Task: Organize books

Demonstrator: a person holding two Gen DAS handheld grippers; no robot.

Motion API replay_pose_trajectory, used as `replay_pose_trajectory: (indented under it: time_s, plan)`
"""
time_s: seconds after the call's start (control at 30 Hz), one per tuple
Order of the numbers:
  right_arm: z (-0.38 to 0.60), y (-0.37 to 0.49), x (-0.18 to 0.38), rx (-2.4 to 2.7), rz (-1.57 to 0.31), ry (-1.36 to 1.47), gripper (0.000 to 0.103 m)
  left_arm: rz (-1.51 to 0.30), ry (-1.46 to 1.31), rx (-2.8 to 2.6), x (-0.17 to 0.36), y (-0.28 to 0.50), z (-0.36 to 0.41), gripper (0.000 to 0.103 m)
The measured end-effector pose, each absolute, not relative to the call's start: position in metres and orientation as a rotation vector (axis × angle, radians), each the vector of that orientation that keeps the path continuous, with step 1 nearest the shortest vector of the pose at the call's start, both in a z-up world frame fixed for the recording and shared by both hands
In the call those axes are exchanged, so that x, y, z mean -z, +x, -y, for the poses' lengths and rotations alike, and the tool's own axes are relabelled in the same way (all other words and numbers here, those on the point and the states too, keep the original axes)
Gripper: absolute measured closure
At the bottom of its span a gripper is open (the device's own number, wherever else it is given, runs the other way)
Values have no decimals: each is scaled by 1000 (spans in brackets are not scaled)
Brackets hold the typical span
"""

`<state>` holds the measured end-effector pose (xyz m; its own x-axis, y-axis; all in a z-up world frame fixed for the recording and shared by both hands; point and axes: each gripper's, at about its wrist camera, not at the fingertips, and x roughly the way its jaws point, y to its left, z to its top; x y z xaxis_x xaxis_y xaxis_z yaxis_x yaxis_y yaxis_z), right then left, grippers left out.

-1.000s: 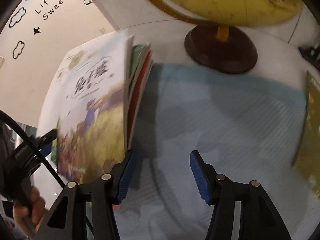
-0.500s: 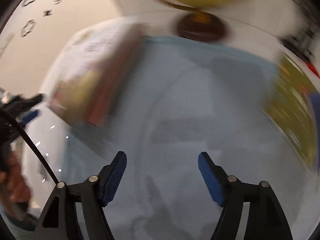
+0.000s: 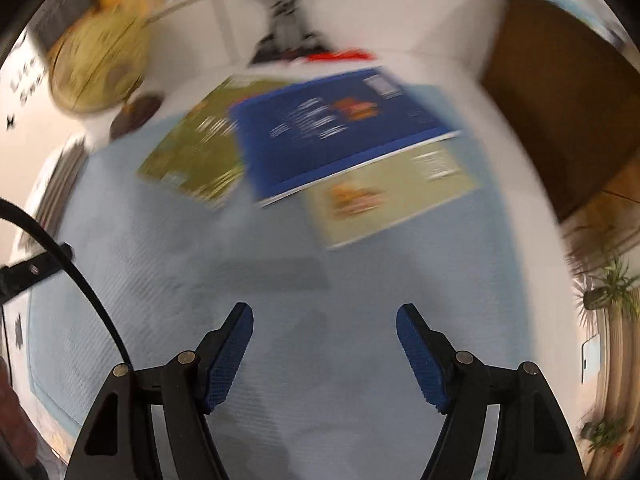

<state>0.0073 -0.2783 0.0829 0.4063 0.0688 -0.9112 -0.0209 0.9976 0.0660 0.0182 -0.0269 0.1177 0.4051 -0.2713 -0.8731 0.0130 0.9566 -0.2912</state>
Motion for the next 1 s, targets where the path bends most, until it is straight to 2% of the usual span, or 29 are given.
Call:
replay_pose_trajectory:
  time_s: [0.1, 0.13, 0.17, 0.47, 0.73, 1.0]
  plan:
    - [310, 5, -99, -79, -1117, 52, 31, -1112, -213, 215, -138, 21, 85, 47]
    - [322, 6, -105, -89, -1104, 48, 30, -1100, -201, 221, -143, 20, 98, 39]
    - [327, 5, -109, -94, -1097, 46, 30, -1082, -194, 227, -148, 19, 111, 35]
    - [373, 9, -128, -129, -1073, 138, 29, -1008, -53, 221, -182, 46, 176, 34]
    - [360, 47, -130, -131, -1090, 130, 29, -1048, 7, 228, -154, 93, 177, 34]
    - [343, 88, -95, -141, -1170, 149, 29, -1111, -1, 240, -109, 165, 159, 34]
